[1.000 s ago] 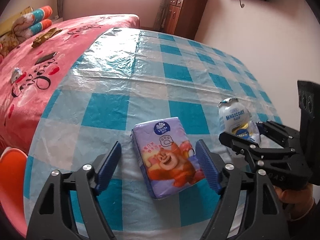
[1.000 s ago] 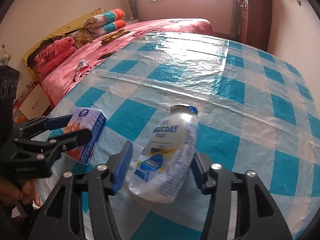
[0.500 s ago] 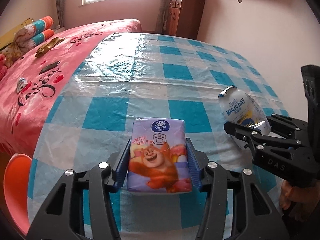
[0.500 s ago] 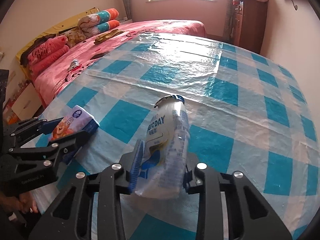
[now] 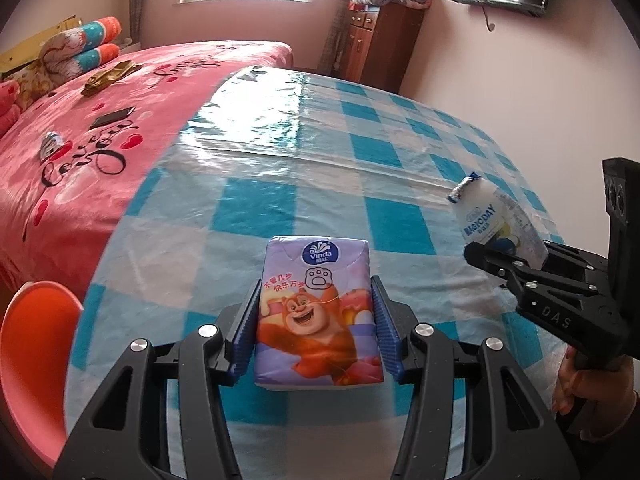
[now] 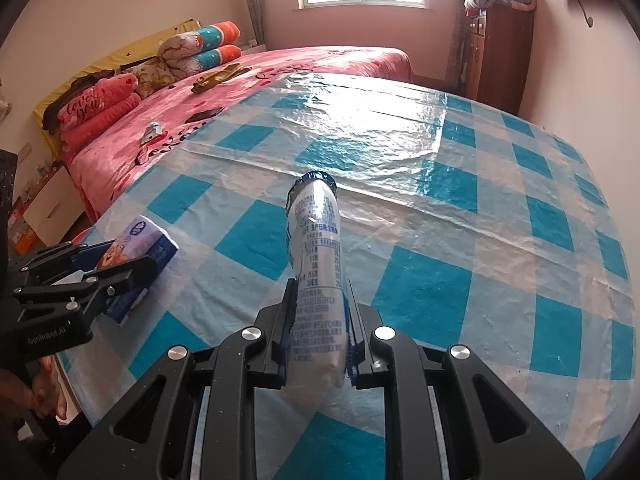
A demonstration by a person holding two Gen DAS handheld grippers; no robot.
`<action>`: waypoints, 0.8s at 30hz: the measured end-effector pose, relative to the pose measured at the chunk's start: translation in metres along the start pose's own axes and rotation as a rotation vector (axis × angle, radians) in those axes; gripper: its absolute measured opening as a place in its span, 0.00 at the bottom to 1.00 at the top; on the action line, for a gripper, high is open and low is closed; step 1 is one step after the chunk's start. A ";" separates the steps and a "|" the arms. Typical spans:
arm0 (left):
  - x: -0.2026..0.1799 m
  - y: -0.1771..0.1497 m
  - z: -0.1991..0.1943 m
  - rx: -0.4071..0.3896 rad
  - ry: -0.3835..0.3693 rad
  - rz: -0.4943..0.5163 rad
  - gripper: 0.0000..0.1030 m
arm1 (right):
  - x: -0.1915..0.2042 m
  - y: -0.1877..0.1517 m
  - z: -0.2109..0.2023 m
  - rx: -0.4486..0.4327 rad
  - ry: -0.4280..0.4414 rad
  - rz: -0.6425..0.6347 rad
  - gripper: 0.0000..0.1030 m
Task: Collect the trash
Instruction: 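Lift the tissue pack with the left gripper while the right lifts the bottle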
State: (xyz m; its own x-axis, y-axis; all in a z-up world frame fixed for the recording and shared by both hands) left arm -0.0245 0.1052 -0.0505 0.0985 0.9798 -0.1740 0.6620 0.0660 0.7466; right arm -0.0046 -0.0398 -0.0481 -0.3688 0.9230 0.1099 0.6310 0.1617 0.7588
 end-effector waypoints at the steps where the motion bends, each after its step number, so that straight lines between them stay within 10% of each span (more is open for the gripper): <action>1: 0.005 0.000 -0.003 -0.004 0.003 -0.008 0.51 | 0.001 0.001 -0.001 -0.003 0.003 -0.002 0.21; 24: 0.110 0.006 -0.060 -0.074 0.163 -0.110 0.51 | 0.099 0.033 -0.005 0.005 0.186 -0.092 0.21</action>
State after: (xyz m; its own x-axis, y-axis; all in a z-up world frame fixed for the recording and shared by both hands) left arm -0.0542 0.2248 -0.0270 -0.0966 0.9831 -0.1555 0.6050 0.1821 0.7751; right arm -0.0238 0.0557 -0.0091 -0.5445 0.8240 0.1570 0.5918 0.2447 0.7680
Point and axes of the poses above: each gripper's, at about its wrist camera, not at the fingertips, and z roughly the way its jaws point, x to its left, y to its top, the point moved 9 cm from there along z, roughly the way its jaws point, and after that the axes turned 8 degrees about -x, right-handed, at the moved point
